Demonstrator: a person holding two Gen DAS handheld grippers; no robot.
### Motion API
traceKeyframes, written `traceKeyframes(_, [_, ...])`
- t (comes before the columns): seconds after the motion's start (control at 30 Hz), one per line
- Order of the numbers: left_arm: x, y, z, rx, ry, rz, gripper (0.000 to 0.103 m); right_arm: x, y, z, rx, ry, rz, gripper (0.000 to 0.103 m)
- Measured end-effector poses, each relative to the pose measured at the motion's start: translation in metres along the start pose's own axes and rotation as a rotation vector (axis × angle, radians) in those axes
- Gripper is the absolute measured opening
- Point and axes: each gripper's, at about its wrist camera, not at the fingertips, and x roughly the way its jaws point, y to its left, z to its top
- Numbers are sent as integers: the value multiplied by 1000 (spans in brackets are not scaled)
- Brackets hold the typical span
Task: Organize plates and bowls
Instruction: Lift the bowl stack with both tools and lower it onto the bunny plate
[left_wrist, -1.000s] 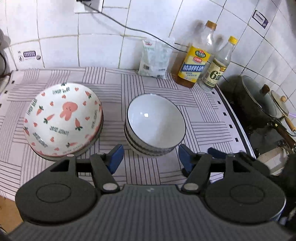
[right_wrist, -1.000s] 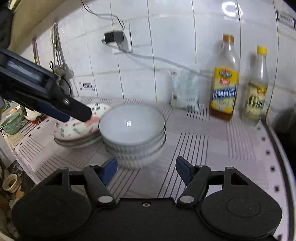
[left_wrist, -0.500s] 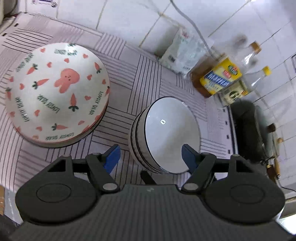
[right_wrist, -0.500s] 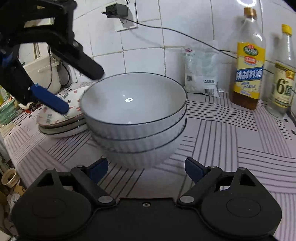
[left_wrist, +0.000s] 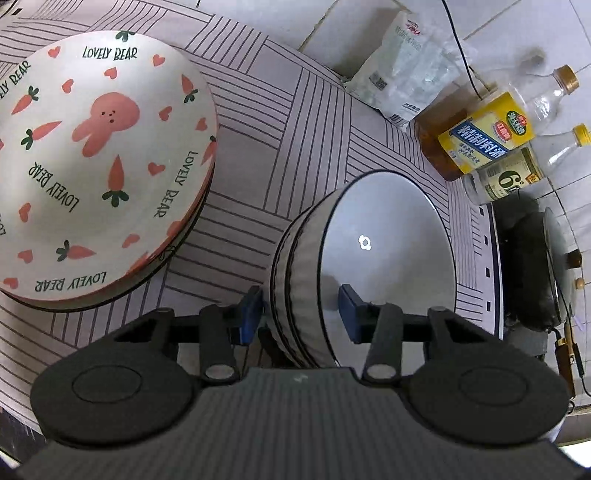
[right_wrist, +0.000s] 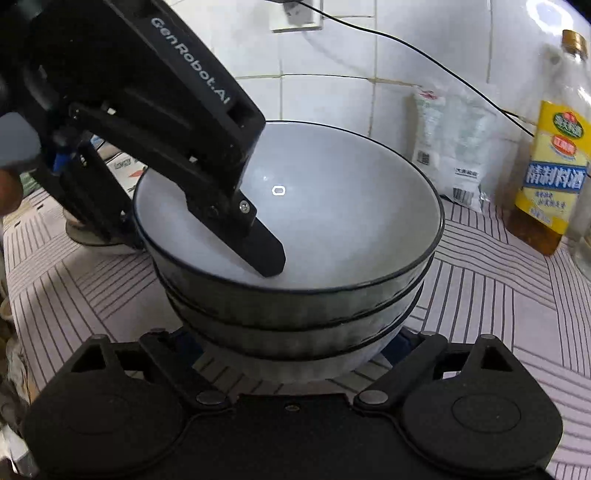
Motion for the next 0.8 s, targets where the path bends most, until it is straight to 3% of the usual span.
traceKeyframes(0.4, [-3,-24,-5,151,-7,58,44,-9,0,-4,31,-37,-25,94])
traceKeyframes(0.8, [-45,-41,-14,256,-49,34,44,-46,11,4,-10,-140,-88,93])
